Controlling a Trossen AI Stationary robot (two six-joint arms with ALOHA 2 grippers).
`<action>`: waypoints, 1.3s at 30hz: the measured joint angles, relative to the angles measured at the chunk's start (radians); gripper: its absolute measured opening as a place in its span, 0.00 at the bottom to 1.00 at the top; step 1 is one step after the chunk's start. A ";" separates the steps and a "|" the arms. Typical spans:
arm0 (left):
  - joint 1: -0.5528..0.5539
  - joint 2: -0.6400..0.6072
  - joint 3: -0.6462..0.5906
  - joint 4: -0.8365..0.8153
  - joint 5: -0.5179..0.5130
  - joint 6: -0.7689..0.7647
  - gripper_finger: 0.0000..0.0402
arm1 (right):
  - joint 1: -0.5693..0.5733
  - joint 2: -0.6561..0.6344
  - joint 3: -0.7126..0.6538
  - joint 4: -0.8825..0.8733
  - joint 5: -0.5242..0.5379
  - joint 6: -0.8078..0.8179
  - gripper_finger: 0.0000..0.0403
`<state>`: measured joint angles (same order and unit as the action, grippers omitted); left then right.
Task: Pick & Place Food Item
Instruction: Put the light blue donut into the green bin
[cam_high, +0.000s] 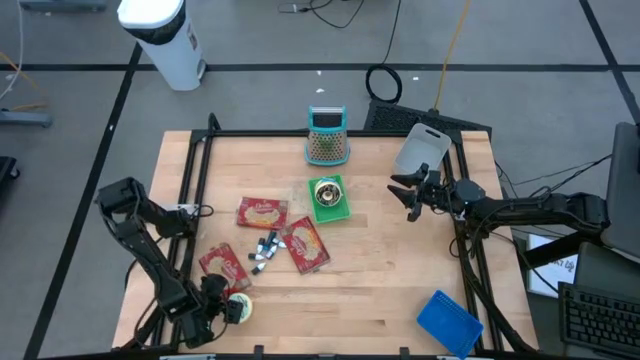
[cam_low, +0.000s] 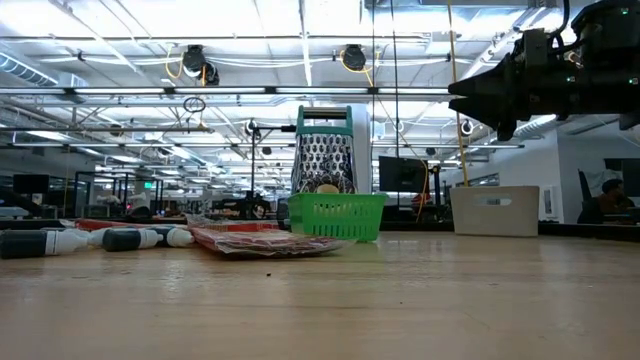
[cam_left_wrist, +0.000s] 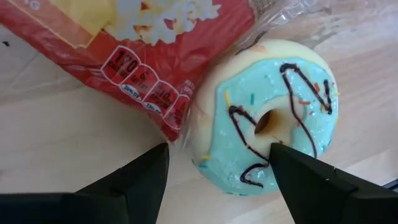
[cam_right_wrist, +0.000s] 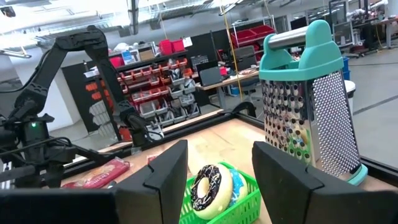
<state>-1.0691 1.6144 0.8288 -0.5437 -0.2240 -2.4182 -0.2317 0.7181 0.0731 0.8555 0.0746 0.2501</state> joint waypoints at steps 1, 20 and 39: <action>0.004 0.000 0.000 0.004 -0.004 0.002 0.70 | 0.000 0.000 0.000 -0.001 0.000 0.000 0.42; 0.021 0.006 -0.005 0.028 -0.208 0.113 0.37 | 0.000 0.000 0.000 -0.019 0.001 0.000 0.42; 0.028 -0.100 -0.004 0.102 -0.528 0.408 0.03 | 0.005 0.000 0.000 0.001 -0.130 0.001 0.42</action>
<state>-1.0410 1.5141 0.8246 -0.4421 -0.7517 -2.0105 -0.2272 0.7181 0.0731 0.8565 -0.0556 0.2512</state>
